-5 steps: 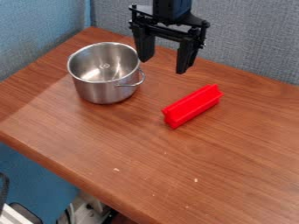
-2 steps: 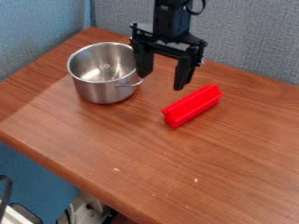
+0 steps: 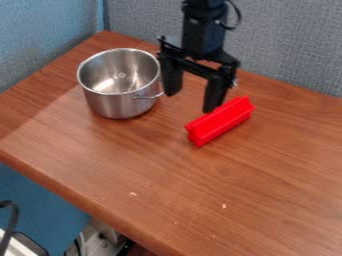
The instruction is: Put the red object in the metal pot
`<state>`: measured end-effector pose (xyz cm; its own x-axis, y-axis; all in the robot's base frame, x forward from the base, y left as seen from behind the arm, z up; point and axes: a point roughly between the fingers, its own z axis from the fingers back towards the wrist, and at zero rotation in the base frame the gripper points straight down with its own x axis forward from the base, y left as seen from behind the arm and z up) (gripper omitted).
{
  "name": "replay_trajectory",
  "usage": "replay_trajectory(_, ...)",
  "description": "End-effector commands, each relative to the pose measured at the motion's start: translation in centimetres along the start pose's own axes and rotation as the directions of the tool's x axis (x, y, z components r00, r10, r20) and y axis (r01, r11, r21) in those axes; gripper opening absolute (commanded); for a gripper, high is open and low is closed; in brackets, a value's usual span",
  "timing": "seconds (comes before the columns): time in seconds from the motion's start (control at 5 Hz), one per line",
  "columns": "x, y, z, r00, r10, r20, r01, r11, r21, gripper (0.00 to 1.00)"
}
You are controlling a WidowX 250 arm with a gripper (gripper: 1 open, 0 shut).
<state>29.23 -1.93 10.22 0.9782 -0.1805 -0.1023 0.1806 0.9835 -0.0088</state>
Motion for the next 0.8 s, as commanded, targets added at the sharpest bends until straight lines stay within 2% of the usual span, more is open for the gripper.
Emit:
replay_trajectory(0.0,0.7,-1.3,0.2,0.984,-0.166,0.063,0.162,0.985,0.058,1.0)
replay_trajectory(0.2,1.9,-2.5,-0.8,0.965,-0.243,0.1,0.234,0.968,0.09,1.0)
replay_trajectory(0.6,3.6,-2.5,-2.9,0.946,-0.286,0.149,0.267,0.954,0.137,1.0)
